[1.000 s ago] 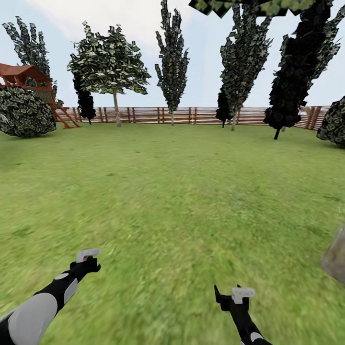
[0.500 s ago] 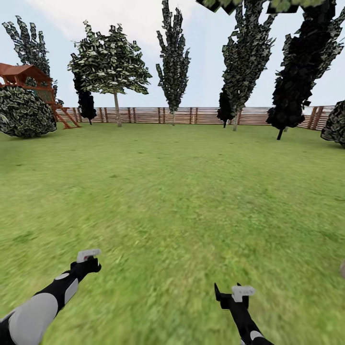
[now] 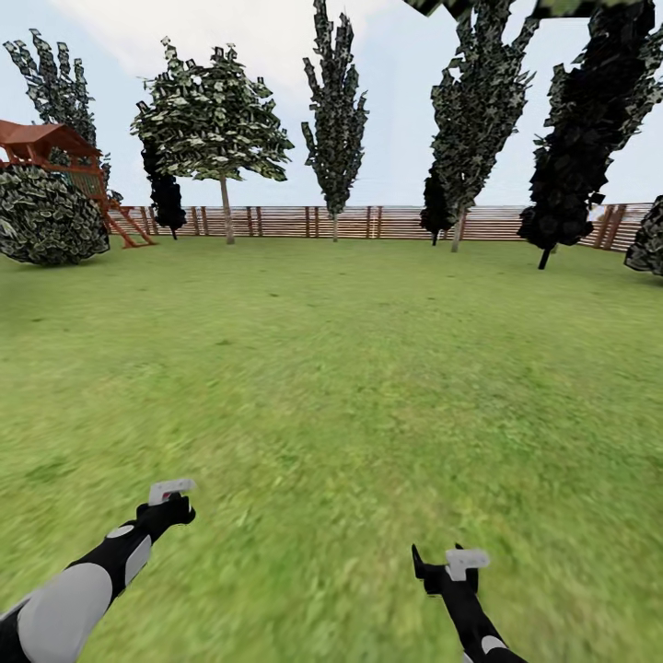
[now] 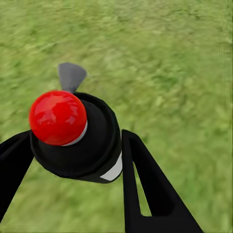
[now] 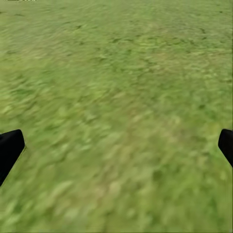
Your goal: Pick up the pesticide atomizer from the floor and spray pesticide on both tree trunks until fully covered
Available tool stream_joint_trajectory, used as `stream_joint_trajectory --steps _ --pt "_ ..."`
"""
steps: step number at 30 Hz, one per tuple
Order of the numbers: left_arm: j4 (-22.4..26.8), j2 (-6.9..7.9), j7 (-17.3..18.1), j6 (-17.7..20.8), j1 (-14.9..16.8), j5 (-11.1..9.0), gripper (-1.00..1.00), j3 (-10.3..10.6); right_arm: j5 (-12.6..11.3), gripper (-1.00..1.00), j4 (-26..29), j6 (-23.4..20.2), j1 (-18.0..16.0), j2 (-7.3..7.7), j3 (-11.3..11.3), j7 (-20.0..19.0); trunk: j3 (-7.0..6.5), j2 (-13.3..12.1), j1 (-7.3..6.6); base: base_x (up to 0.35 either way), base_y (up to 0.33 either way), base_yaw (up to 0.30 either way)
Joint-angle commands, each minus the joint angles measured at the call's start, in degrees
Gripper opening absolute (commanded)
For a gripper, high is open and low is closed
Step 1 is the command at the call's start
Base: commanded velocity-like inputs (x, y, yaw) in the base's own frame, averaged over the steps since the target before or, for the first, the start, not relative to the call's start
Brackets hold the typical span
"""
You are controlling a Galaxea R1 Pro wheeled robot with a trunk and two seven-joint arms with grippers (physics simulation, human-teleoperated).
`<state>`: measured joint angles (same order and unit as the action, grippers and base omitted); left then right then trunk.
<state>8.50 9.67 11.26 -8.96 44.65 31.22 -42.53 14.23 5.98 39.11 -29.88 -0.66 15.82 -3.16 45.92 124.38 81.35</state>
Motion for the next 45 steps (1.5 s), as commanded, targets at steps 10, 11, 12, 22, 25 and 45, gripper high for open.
stream_joint_trajectory --steps 10,11,12,22,25,45 --pt "-2.1 0.0 0.0 0.0 0.0 0.0 -1.0 0.0 -0.2 1.0 0.0 0.0 0.0 -0.12 0.4 0.5 0.4 0.0 0.0 0.275 0.234 0.09" --pt "-2.2 0.0 0.0 0.0 0.0 0.0 -1.0 0.0 -0.2 1.0 0.0 0.0 0.0 -0.12 0.3 0.4 0.47 0.0 0.0 0.293 0.219 0.169" --pt "-2.3 0.0 0.0 0.0 0.0 0.0 -1.0 0.0 -0.2 1.0 0.0 0.0 0.0 -0.13 0.3 0.5 0.54 0.0 0.0 0.294 0.217 0.17" --pt "-2.3 0.0 0.0 0.0 0.0 0.0 -1.0 0.0 -0.2 1.0 0.0 0.0 0.0 -0.13 0.3 0.5 1.25 0.0 0.0 0.31 0.175 0.171" --pt "-2.3 0.0 0.0 0.0 0.0 0.0 -1.0 0.0 -0.2 1.0 0.0 0.0 0.0 -0.13 0.3 0.4 1.43 0.0 0.0 0.319 0.146 0.155" --pt "-2.3 0.0 0.0 0.0 0.0 0.1 -1.0 0.0 -0.2 1.0 0.0 0.0 0.0 -0.04 0.3 0.4 -0.11 0.0 0.0 0.321 0.129 0.008"
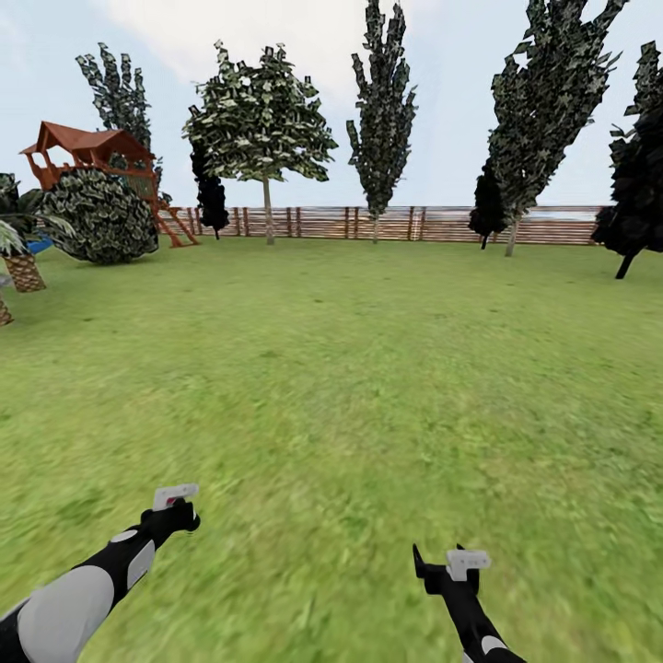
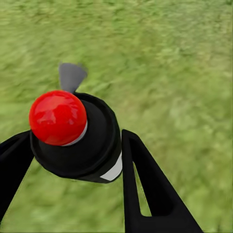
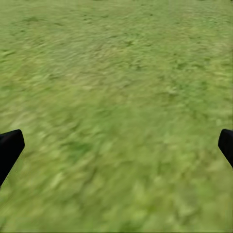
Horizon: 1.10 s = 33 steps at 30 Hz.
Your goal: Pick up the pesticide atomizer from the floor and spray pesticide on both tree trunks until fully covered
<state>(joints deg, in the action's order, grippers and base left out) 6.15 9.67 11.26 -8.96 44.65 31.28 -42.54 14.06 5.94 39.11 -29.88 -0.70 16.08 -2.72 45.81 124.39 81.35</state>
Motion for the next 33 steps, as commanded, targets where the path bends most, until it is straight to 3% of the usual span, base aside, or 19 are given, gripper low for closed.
stream_joint_trajectory --steps 1,16,33 --pt "0.0 0.0 0.0 0.0 0.0 0.0 -1.0 0.0 0.0 1.0 0.0 0.0 0.0 0.0 0.0 0.0 -0.09 0.0 0.0 0.335 0.01 0.0" --pt "0.0 -0.01 0.0 0.0 0.0 0.0 -1.0 0.0 0.0 1.0 -0.2 0.1 0.0 0.06 -0.1 -0.2 -0.24 0.0 0.0 0.336 0.001 0.0" --pt "0.0 0.0 0.0 0.0 0.0 0.0 -1.0 0.0 0.0 1.0 -0.4 0.1 0.0 0.0 -0.1 -0.1 -1.43 0.0 0.0 0.336 0.0 0.0"
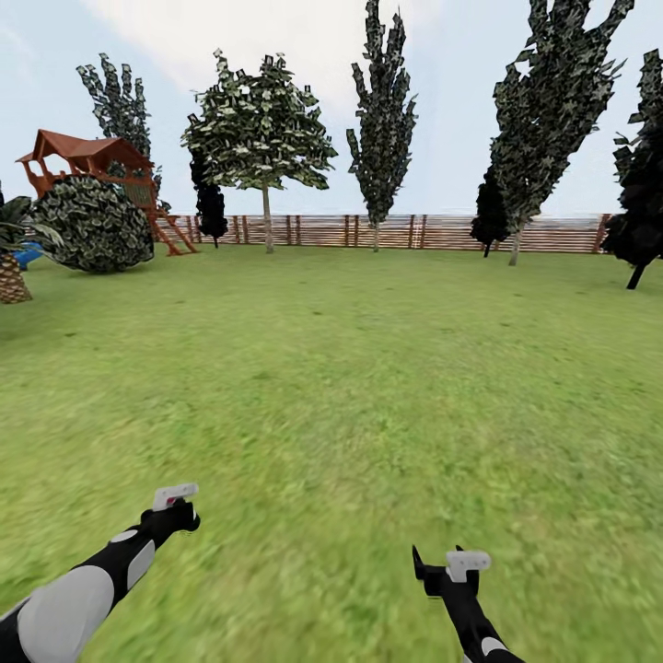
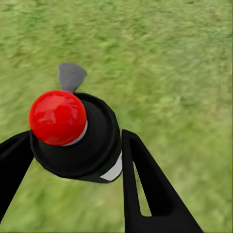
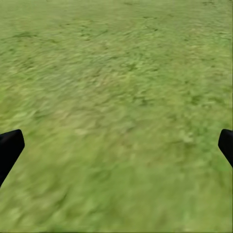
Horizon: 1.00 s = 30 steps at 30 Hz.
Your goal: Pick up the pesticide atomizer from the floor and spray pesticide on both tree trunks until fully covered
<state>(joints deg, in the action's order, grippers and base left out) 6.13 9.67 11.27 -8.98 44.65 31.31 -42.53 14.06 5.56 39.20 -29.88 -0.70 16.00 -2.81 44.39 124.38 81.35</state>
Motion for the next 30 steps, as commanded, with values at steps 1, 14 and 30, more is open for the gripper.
stream_joint_trajectory --steps 1,14,30 --pt "0.0 0.0 0.0 0.0 0.0 0.0 -1.0 0.0 0.0 1.0 0.0 0.0 0.0 0.0 0.0 0.0 -0.01 0.0 0.0 0.336 0.0 0.0" --pt "0.0 0.0 0.1 0.0 0.0 0.0 -1.0 0.0 0.0 1.0 0.0 0.0 0.0 0.0 0.0 0.0 -0.01 0.0 0.0 0.336 0.0 0.0" --pt "0.0 0.0 0.1 0.0 0.0 0.0 -1.0 0.0 0.0 1.0 0.0 0.0 0.0 0.0 0.0 0.1 -0.01 0.0 0.0 0.336 0.0 0.065"
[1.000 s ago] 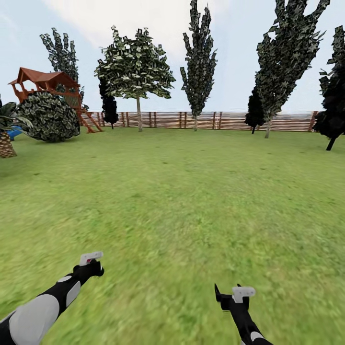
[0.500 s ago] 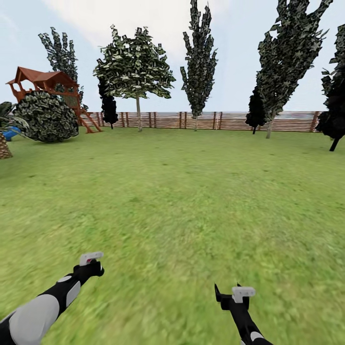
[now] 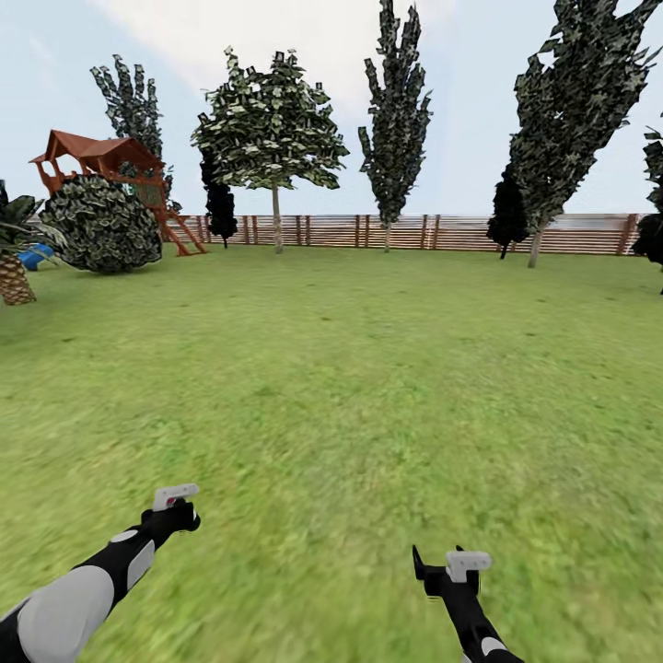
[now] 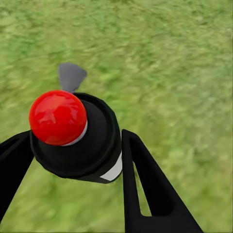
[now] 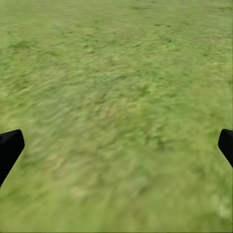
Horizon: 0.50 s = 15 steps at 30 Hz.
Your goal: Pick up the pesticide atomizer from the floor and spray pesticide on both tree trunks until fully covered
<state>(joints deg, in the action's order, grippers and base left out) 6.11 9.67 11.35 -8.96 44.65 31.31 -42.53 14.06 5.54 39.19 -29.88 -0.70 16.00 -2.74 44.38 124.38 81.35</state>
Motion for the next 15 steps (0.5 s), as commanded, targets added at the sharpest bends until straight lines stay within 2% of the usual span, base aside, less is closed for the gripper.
stream_joint_trajectory --steps 1,15 --pt "0.0 -0.03 0.0 0.0 0.0 0.0 -1.0 0.0 0.0 1.0 0.0 0.0 0.0 0.0 0.0 0.0 0.0 0.0 0.0 0.336 0.0 0.018" --pt "0.0 0.0 0.0 0.0 0.0 0.0 -1.0 0.0 0.0 1.0 0.0 0.0 0.0 0.0 0.0 0.0 0.0 0.0 0.0 0.336 0.0 0.002"
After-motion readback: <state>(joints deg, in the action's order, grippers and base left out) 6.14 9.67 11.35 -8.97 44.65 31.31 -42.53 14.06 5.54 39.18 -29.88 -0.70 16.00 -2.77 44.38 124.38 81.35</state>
